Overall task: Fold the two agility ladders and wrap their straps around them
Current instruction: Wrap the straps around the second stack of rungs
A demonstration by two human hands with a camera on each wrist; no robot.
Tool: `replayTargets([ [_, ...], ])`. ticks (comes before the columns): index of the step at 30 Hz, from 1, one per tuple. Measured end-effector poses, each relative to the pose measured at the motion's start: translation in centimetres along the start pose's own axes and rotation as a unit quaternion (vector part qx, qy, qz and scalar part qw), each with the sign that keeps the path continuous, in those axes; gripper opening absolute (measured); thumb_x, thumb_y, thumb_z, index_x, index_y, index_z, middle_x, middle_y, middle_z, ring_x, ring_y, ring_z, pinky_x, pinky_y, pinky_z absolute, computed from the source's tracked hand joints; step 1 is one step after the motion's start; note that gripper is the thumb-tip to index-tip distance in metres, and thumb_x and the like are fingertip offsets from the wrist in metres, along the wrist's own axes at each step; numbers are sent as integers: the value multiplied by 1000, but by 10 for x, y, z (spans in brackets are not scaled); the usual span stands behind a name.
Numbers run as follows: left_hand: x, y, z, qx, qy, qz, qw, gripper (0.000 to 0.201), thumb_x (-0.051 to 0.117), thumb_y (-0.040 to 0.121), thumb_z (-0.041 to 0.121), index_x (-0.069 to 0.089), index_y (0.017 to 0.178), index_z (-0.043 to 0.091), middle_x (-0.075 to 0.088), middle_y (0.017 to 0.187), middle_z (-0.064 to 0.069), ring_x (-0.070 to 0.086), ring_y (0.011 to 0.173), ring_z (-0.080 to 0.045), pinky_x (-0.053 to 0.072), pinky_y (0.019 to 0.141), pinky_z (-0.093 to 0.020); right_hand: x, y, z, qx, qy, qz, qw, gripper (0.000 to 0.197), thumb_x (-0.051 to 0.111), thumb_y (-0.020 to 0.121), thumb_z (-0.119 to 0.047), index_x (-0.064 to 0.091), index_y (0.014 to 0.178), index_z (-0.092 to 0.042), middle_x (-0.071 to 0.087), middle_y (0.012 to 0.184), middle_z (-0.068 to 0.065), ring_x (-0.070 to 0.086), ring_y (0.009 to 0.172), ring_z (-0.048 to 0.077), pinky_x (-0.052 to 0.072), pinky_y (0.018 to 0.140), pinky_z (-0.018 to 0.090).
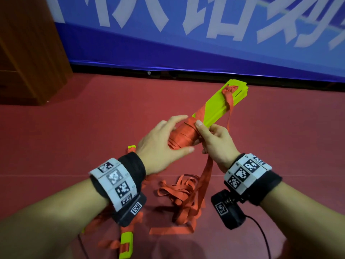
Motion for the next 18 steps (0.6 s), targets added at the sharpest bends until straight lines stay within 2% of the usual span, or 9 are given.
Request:
replayTargets([
  [2, 10, -6, 4, 24, 132, -15, 991, 88, 70, 81, 65, 15, 149, 61, 43, 130, 12, 63, 99, -21, 50, 79, -33, 0, 0, -1, 0, 8, 3, 1000, 44, 58, 99, -47, 62, 89, -4, 70, 61, 2, 54, 46, 14, 45, 54, 33],
  [4, 12, -7, 4, 38, 180, 17, 983, 84, 66, 88, 60, 11, 151, 60, 41, 134, 11, 64, 93, -23, 51, 75, -35, -1, -1, -5, -1, 20, 7, 1000, 40, 59, 99, -46, 60, 87, -8, 70, 62, 2, 53, 43, 9, 44, 51, 29],
  [6, 10, -5, 3, 48, 163, 48, 984, 75, 62, 93, 55, 14, 151, 60, 44, 133, 12, 64, 92, -21, 54, 77, -37, -2, -2, -9, -8, 18, 8, 1000, 40, 59, 99, -45, 60, 87, -7, 72, 65, 4, 54, 43, 5, 44, 49, 25],
  [10, 9, -3, 0, 48, 102, 42, 993, 71, 62, 94, 53, 19, 150, 59, 50, 125, 15, 65, 91, -23, 54, 80, -41, -5, -7, -17, -36, 1, -25, 999, 34, 56, 102, -38, 58, 85, -8, 76, 73, 8, 56, 46, 1, 46, 47, 21],
  [13, 6, -1, -2, 43, 93, 38, 994, 67, 63, 92, 52, 24, 146, 57, 52, 119, 15, 65, 94, -23, 51, 79, -38, -8, -10, -15, -43, -24, -56, 997, 37, 52, 105, -37, 62, 91, -4, 77, 77, 7, 55, 46, 7, 45, 50, 19],
  [15, 5, 1, -3, 41, 83, 34, 995, 63, 64, 92, 51, 27, 144, 55, 55, 115, 14, 64, 89, -23, 51, 79, -38, -10, -11, -11, -45, -47, -71, 995, 41, 51, 105, -37, 67, 93, -2, 77, 76, 7, 56, 48, 11, 44, 51, 18],
  [18, 1, 3, -4, 40, 45, 43, 997, 61, 68, 90, 49, 33, 140, 53, 60, 117, 11, 62, 90, -20, 52, 81, -40, -11, -12, -11, -70, -60, -76, 993, 37, 53, 105, -33, 68, 82, -7, 71, 65, 5, 59, 51, 12, 46, 56, 20],
])
Point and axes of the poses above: each hand's wrist, its own y-axis towards the middle knuckle, its own x-axis out of the palm, z = x × y, the point moved 6 cm from there along y, towards the middle knuckle
